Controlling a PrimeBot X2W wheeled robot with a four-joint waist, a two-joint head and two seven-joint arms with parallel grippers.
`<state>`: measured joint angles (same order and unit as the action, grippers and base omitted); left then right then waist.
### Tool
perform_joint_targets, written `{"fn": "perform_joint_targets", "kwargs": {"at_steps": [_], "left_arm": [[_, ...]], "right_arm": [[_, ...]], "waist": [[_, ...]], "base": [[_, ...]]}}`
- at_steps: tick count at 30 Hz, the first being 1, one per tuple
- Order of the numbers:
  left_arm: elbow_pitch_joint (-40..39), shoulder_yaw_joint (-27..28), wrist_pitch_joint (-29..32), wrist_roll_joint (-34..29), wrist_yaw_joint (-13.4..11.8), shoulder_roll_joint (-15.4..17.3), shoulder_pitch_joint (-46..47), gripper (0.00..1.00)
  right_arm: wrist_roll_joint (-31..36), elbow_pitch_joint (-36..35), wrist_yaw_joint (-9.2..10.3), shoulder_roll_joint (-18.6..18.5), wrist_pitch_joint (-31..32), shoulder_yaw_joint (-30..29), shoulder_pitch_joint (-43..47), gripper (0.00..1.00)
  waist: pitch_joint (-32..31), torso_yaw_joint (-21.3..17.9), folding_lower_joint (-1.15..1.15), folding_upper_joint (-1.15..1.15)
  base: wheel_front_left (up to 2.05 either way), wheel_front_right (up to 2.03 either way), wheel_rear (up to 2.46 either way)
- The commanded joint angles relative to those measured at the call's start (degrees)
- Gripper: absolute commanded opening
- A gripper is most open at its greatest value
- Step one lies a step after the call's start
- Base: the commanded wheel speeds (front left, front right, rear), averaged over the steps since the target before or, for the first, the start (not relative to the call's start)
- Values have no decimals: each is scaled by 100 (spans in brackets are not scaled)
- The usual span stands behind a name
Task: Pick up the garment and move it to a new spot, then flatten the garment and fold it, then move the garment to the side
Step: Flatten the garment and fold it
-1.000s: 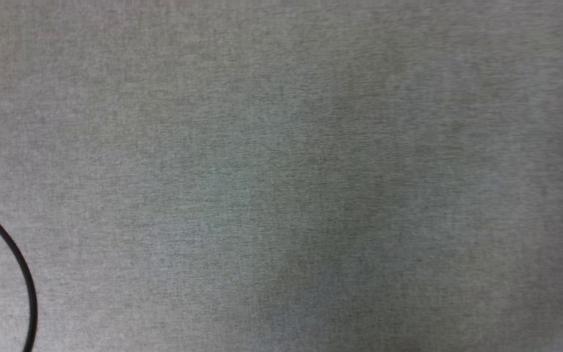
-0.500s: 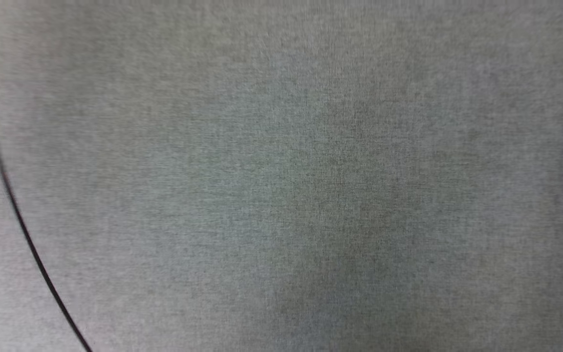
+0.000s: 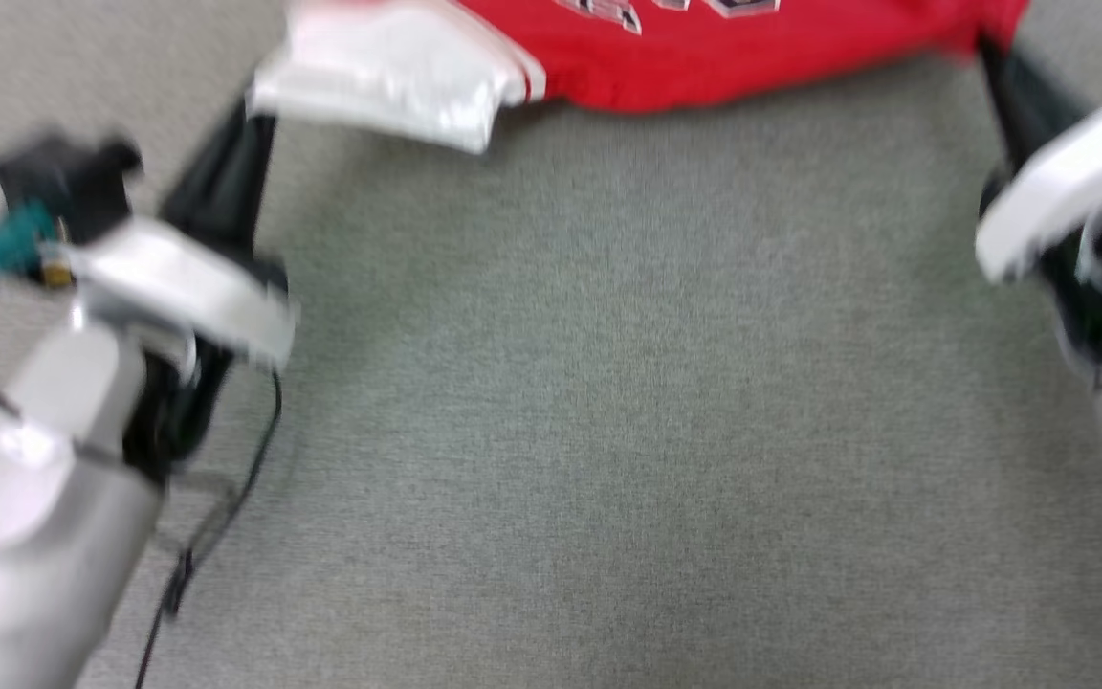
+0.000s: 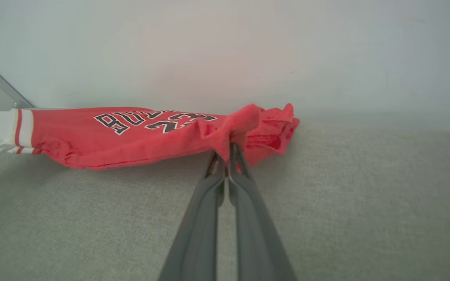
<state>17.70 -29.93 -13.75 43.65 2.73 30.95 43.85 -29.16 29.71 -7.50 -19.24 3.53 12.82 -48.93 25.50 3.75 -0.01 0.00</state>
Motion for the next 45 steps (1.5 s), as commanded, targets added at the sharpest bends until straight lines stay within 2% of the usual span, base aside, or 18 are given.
{"fn": "perform_joint_targets", "kwargs": {"at_steps": [1, 6, 14, 25, 31, 37, 45], "left_arm": [[-107, 0, -2, 43, -59, 89, -254, 0], [-563, -93, 159, 248, -274, 374, -1422, 0], [-1449, -254, 482, 519, -573, 953, -2995, 0], [-2654, -351, 937, 1002, -969, 1586, -4440, 0], [-3194, -499, 1201, 1268, -1041, 1822, -5015, 0], [-3428, -691, 1464, 1418, -1033, 2025, -5393, 0], [-3463, -653, 1389, 1234, -960, 2121, -5227, 0]], "right_arm": [[-100, -72, 3, -60, 0, 29, 246, 0], [-362, -254, 2, -255, 15, 258, 1129, 0], [-699, -545, 3, -408, -11, 174, 2287, 0], [-985, -854, 3, -549, 175, -49, 3516, 0], [-1324, -1286, 3, -633, 576, -283, 4280, 0], [-1635, -1889, 3, -700, 1127, -594, 5027, 0], [-1818, -2593, 2, -541, 1752, -932, 5399, 0]], "waist": [[-337, 27, 1, 0], [-764, 0, 1, 0], [-1332, 22, 1, 0], [-1928, 69, 1, 0], [-2120, 54, 1, 0], [-2055, 34, 1, 0], [-1917, -49, 1, 0]], "base": [[0, 0, 0], [0, 0, 0], [0, 0, 0], [0, 0, 0], [0, 0, 0], [0, 0, 0], [0, 0, 0]]}}
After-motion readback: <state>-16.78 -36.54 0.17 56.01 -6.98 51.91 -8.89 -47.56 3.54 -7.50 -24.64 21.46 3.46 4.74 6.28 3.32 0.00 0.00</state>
